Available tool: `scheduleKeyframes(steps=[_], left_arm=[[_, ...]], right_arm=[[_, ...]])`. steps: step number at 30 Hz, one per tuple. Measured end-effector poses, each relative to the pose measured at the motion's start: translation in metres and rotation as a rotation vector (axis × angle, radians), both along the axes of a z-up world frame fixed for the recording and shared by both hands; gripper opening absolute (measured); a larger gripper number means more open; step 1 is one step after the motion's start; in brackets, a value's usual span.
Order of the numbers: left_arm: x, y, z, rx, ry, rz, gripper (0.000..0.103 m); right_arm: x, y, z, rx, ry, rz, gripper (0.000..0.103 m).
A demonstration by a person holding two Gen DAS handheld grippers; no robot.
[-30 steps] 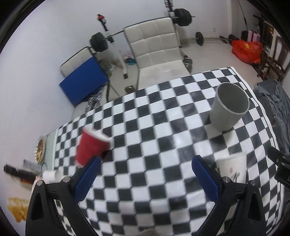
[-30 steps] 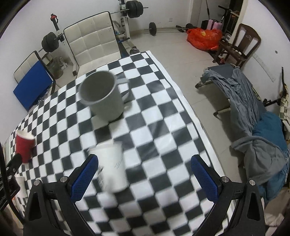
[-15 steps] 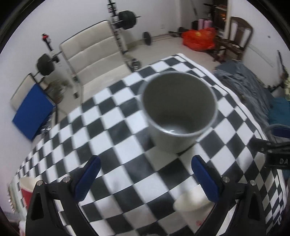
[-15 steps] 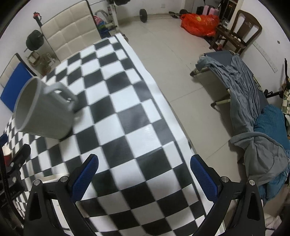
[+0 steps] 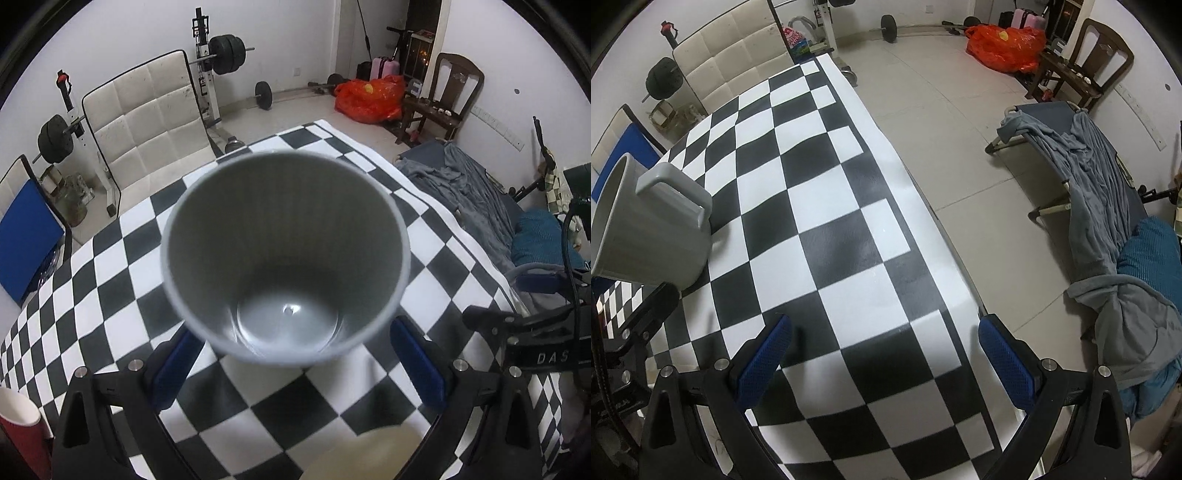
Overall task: Flip cup upright
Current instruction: 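Close the left gripper around the grey mug's body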
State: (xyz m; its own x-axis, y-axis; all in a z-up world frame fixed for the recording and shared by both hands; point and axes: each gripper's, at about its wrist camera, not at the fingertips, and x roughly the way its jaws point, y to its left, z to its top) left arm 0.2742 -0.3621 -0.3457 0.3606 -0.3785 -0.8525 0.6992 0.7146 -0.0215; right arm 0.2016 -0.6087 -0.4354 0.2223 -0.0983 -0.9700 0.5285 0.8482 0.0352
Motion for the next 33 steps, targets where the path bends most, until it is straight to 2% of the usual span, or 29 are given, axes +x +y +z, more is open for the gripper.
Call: scheduleKeyframes(steps=[5, 7, 18, 26, 33], left_arm=[[0.003, -0.004, 0.001, -0.032, -0.048, -0.012, 0.099], [0.004, -0.005, 0.002, -0.039, -0.087, -0.014, 0.081], [0.008, 0.006, 0.0, -0.124, -0.108, 0.036, 0.08], [-0.005, 0.03, 0.039, -0.133, -0.164, 0.041, 0.08], [-0.032, 0.095, 0.084, -0.086, -0.171, 0.102, 0.08]], right_arm=[[0.004, -0.003, -0.003, -0.004, 0.0, 0.0, 0.102], [0.006, -0.002, -0.004, -0.006, 0.0, -0.001, 0.102], [0.001, 0.0, -0.003, -0.025, 0.0, -0.003, 0.101], [-0.005, 0.01, 0.022, -0.034, -0.033, 0.004, 0.1], [-0.018, 0.052, 0.073, -0.029, -0.081, 0.043, 0.099]])
